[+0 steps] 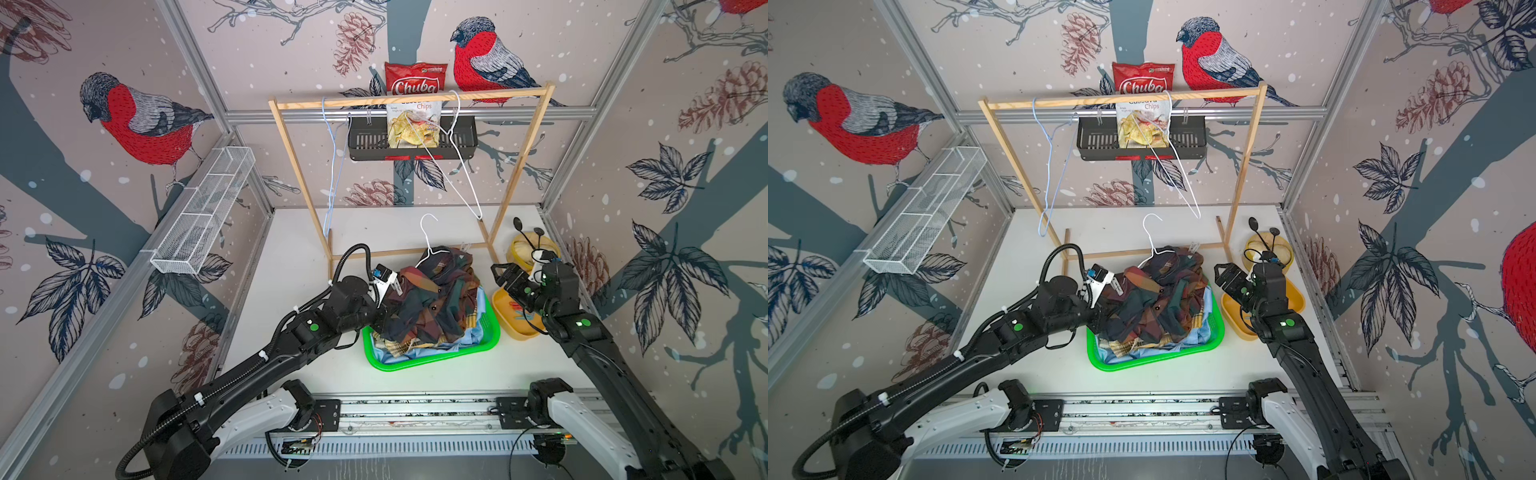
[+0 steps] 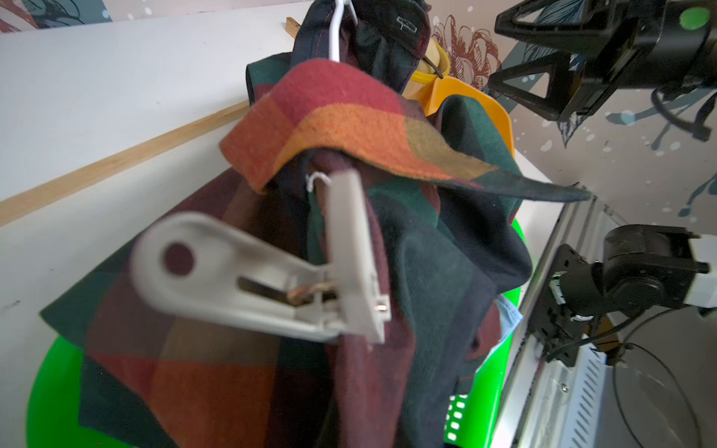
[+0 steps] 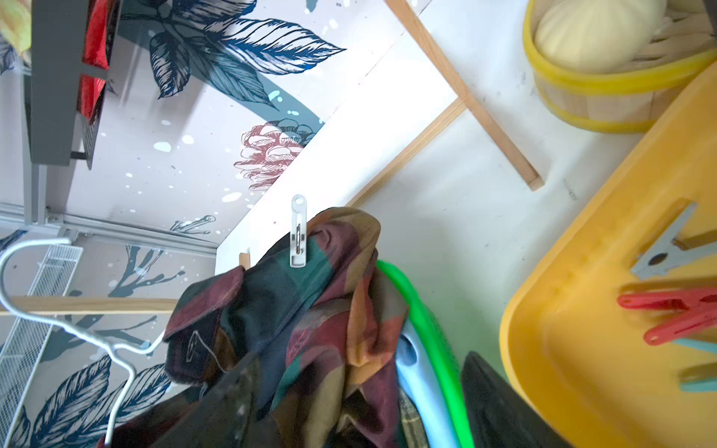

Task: Remove the clothespins securing long-sleeve shirts to the hanger
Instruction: Remove the clamp from the hanger.

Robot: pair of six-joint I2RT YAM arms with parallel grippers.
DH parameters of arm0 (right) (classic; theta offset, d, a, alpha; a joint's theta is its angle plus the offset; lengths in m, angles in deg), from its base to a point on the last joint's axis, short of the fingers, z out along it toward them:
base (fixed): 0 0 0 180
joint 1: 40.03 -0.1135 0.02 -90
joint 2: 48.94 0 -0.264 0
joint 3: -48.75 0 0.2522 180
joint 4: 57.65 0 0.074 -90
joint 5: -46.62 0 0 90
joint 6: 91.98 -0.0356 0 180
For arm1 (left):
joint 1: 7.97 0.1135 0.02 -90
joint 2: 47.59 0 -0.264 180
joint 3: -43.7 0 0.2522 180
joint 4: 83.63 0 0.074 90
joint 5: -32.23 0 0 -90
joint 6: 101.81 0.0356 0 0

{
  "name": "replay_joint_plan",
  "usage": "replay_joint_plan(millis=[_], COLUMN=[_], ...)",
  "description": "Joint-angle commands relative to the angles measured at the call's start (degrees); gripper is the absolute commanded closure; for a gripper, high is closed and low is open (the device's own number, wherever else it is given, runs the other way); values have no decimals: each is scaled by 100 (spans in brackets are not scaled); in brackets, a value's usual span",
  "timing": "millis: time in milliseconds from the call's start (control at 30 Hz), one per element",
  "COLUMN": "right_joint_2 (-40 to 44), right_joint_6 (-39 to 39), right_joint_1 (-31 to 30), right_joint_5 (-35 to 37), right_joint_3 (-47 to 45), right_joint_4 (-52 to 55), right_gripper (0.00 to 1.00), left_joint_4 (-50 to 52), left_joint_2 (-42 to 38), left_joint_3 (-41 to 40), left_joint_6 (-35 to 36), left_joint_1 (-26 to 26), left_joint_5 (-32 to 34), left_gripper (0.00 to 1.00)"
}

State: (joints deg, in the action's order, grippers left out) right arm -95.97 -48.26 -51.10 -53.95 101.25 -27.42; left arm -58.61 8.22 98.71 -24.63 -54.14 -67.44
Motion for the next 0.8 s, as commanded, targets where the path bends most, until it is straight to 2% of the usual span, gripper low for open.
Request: replay_joint_plan(millis=[0, 133, 200, 433, 600, 767], right_joint_2=[-277, -538, -587, -896, -1388, -2013], right_joint_6=[32, 13, 8, 94, 147, 92], right_joint_1=[317, 589, 716, 1028, 1107, 1114], right_joint_5=[-448, -651, -770, -1105, -1356, -1664], right_joint_3=[252, 429, 456, 394, 453, 599], right_joint_4=[-356, -286, -261, -188, -330, -600], right_gripper=[17, 16, 16, 16, 21, 24], left_joint_4=[-343, -366, -467, -1150, -1390, -1522], left_joint_2=[107, 454, 584, 733, 982, 1329], left_joint_3=[91, 268, 271, -265, -426, -395], left_joint_6=[655, 1316, 1574, 2591, 2999, 3279], left_joint_1=[-393, -1093, -1342, -2341, -2744, -2982], left_joint_5=[1018, 1962, 2214, 3188, 3698, 3938], left_gripper=[100, 100, 100, 100, 100, 100])
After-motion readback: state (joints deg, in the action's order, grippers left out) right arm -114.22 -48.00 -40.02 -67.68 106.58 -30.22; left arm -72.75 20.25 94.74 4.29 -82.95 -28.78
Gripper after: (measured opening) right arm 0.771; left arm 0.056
